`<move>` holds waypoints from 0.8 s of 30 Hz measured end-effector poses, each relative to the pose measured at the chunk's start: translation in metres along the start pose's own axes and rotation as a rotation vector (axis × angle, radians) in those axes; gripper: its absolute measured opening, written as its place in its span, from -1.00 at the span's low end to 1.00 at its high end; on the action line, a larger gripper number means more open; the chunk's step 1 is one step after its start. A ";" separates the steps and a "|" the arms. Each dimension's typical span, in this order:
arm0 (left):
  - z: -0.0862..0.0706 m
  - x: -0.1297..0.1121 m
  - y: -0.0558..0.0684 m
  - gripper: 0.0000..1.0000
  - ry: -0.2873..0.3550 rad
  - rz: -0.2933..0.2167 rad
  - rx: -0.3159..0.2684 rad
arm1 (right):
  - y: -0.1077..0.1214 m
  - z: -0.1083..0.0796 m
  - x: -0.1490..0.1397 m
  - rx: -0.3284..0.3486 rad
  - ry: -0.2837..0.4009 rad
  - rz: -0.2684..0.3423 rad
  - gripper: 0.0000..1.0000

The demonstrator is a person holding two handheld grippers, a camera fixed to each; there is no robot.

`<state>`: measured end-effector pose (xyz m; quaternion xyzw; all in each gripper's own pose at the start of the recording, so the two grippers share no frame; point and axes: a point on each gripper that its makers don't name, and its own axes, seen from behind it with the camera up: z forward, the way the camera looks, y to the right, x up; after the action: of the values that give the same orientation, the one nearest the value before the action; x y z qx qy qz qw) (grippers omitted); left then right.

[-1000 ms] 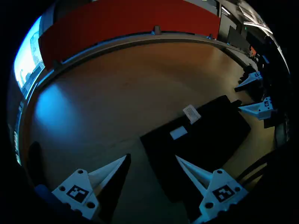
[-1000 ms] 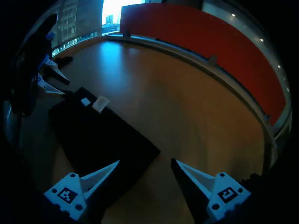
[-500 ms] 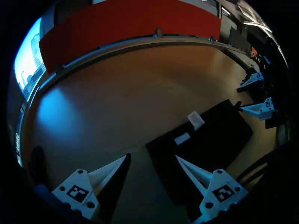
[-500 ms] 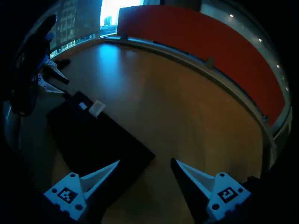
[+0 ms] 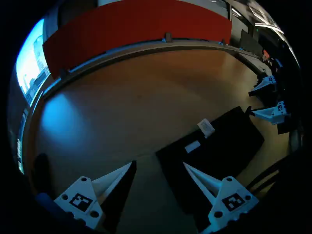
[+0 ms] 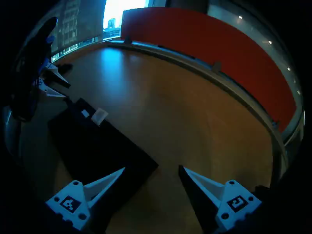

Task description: Fold towel

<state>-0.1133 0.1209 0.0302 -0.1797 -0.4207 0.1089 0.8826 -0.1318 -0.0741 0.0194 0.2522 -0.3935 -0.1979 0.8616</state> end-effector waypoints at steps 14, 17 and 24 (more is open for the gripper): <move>-0.007 0.000 -0.006 0.53 0.010 -0.008 0.012 | -0.002 -0.004 0.001 0.000 0.006 -0.003 0.91; -0.008 -0.003 -0.004 0.52 0.008 -0.009 0.010 | -0.005 -0.007 0.000 0.003 0.006 -0.001 0.91; -0.015 -0.014 0.002 0.53 0.005 -0.018 0.004 | -0.014 -0.016 -0.009 0.010 0.007 0.012 0.91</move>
<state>-0.1106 0.1147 0.0109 -0.1741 -0.4198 0.1013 0.8850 -0.1266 -0.0762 -0.0033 0.2550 -0.3930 -0.1898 0.8628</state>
